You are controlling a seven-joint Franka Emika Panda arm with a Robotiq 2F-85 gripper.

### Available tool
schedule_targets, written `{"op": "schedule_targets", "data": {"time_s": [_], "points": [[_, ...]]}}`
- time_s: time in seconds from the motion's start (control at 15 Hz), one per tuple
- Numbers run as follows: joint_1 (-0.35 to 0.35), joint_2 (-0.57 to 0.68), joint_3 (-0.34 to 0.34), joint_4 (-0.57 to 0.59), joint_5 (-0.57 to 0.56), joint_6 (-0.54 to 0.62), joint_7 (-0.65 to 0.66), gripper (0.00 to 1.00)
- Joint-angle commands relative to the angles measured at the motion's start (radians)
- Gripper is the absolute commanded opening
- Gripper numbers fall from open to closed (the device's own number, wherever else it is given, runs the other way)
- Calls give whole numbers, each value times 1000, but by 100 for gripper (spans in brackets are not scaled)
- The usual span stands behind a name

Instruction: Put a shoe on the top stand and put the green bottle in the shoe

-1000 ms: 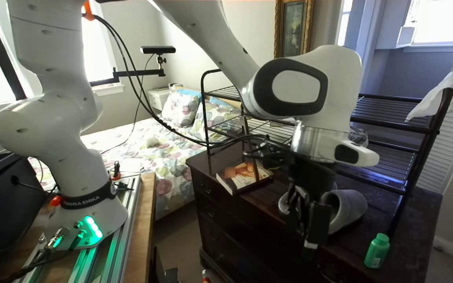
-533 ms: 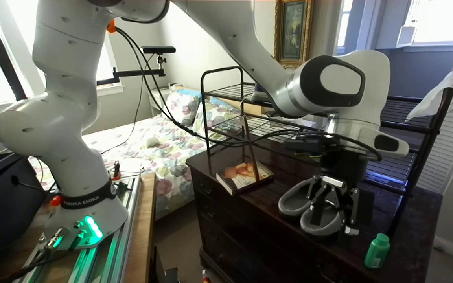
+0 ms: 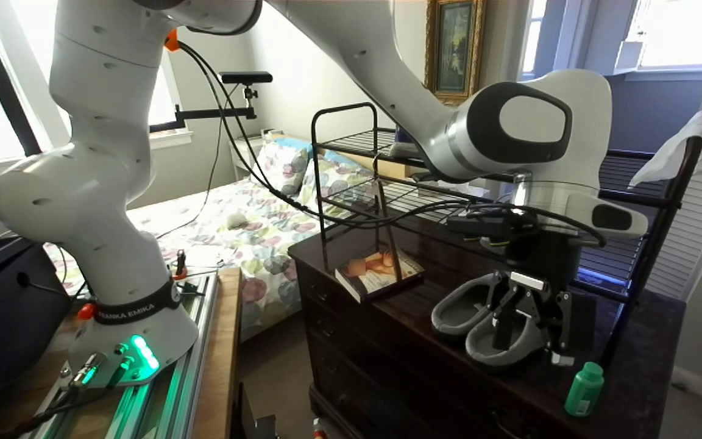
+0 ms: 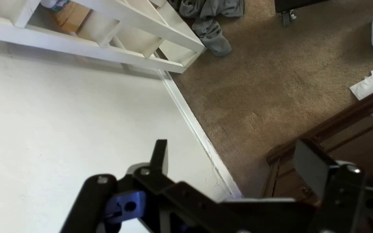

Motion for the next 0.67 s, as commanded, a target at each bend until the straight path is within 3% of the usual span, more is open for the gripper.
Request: {"op": "schedule_targets", "data": {"time_s": [0.0,0.27,0.4,0.47,0.6], "points": [[-25,38,13,56,6,70,-62,100],[-31,80,16,108,2,150,-128,100],[-37,125,23,169,47,133,-121,100],[-16,64,5,87,9,144,-98,100],[-19,92,7,121,20,144,-98,100]]}}
